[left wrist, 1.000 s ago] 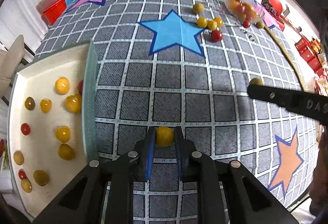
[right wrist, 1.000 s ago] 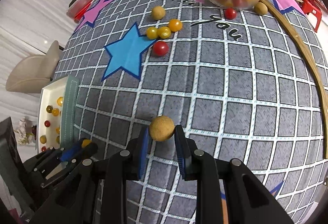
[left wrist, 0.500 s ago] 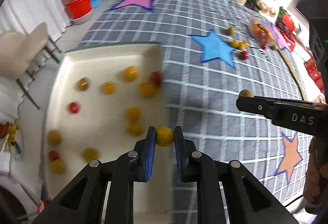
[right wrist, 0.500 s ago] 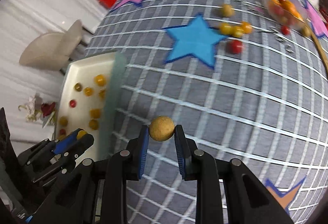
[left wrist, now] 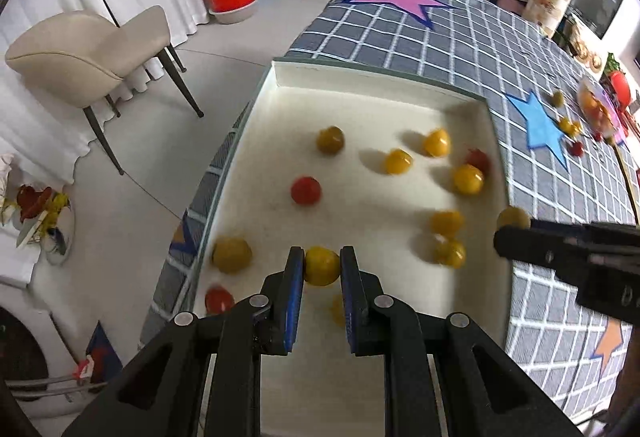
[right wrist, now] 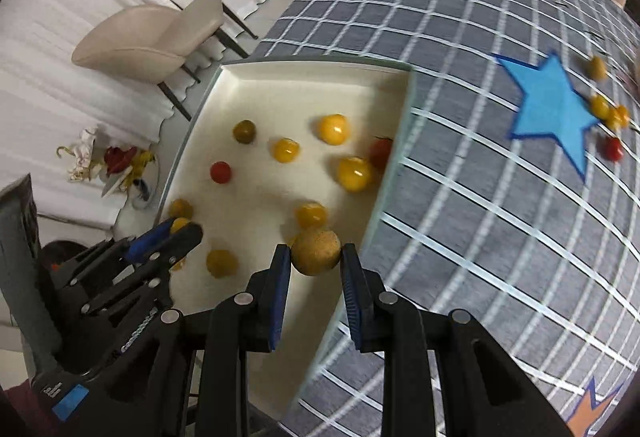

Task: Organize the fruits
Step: 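Carry both into the cream tray and open both tools to release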

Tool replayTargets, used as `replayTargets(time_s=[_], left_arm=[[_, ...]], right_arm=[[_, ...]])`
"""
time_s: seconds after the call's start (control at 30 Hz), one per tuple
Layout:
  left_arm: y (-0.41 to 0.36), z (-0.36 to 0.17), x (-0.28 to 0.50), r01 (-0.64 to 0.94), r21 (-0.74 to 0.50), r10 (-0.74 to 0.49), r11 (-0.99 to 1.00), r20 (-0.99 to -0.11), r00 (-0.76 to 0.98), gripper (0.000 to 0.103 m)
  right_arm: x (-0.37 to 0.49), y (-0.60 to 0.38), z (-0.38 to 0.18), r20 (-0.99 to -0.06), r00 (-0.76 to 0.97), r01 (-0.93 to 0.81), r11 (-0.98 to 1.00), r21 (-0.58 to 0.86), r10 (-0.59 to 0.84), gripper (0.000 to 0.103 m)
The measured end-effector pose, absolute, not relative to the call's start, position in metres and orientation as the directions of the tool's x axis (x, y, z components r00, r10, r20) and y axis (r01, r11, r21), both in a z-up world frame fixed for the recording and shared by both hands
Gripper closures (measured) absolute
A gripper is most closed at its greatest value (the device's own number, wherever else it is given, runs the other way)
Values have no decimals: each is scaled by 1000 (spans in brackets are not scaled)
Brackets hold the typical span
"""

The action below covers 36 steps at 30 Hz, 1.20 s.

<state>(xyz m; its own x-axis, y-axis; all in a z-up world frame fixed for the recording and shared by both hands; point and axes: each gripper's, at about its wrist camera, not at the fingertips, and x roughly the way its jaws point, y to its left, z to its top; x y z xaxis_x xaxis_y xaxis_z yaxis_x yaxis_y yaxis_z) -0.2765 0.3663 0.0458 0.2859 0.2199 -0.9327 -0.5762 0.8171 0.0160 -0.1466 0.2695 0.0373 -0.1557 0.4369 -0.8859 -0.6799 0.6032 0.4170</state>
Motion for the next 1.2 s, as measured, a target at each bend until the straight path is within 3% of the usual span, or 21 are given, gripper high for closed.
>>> replayTargets(time_s=[0.73, 0.8, 0.83, 0.87, 1.13, 1.2], left_arm=[[382, 14, -263, -576, 59, 229, 816, -947, 227, 83], [382, 15, -263, -573, 60, 226, 817, -948, 223, 69], [382, 17, -264, -574, 64, 231, 816, -947, 224, 41], [380, 21, -266, -572, 52, 234, 819, -939, 251, 37], [378, 37, -271, -560, 81, 240, 824, -946, 217, 37], [375, 43, -273, -556, 71, 221, 828, -953, 209, 16]], right_arm=[[-136, 351, -2, -936, -144, -758, 572, 313, 322, 75], [-134, 351, -2, -934, -161, -748, 578, 326, 319, 73], [-134, 353, -3, -933, -165, -745, 580, 330, 319, 69], [-133, 355, -3, -933, -167, -742, 582, 332, 320, 66], [-133, 346, 28, -913, -167, -721, 585, 370, 371, 34], [-136, 339, 37, -915, -161, -717, 593, 367, 371, 24]])
